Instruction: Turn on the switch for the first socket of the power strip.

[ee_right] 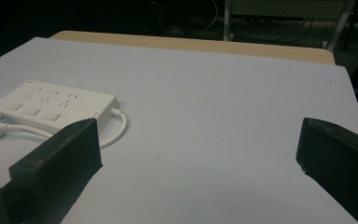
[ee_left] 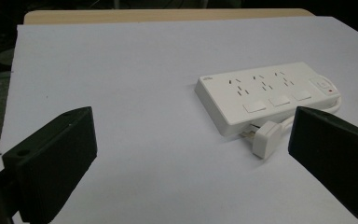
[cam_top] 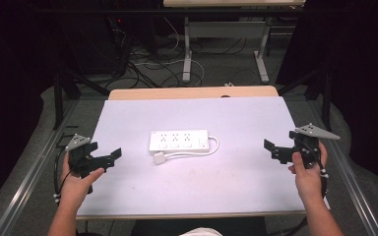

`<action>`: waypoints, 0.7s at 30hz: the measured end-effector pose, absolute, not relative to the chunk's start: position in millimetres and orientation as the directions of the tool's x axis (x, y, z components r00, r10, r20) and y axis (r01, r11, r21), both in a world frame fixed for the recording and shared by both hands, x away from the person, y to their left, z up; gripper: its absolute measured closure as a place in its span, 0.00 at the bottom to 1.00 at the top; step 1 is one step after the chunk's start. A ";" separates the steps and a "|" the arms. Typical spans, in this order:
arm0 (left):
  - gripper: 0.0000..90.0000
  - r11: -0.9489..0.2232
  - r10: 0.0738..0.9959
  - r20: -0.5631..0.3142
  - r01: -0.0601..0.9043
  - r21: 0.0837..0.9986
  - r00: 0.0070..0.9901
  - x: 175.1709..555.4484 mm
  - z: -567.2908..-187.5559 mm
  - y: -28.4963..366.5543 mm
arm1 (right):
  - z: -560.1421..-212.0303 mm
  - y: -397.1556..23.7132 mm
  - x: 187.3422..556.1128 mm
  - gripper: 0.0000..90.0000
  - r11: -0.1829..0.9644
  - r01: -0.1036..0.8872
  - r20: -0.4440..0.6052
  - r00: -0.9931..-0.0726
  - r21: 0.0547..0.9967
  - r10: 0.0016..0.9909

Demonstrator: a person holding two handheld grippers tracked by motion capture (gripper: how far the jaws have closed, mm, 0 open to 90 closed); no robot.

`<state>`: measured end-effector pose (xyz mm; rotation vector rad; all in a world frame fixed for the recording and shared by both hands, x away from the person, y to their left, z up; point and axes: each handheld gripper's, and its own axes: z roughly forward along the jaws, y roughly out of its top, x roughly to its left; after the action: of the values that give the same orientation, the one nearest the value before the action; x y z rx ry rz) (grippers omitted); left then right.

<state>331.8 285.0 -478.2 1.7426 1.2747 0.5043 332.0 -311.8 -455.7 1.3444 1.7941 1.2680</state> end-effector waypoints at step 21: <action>0.00 -0.114 0.886 -0.143 0.506 0.855 0.441 321.7 -472.5 259.8 | -467.5 -283.1 323.6 0.00 0.150 0.372 0.009 -0.393 0.916 0.919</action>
<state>321.7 259.8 -472.5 1.7675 1.1982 0.5150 323.6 -283.1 -467.5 1.2304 1.8524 1.2184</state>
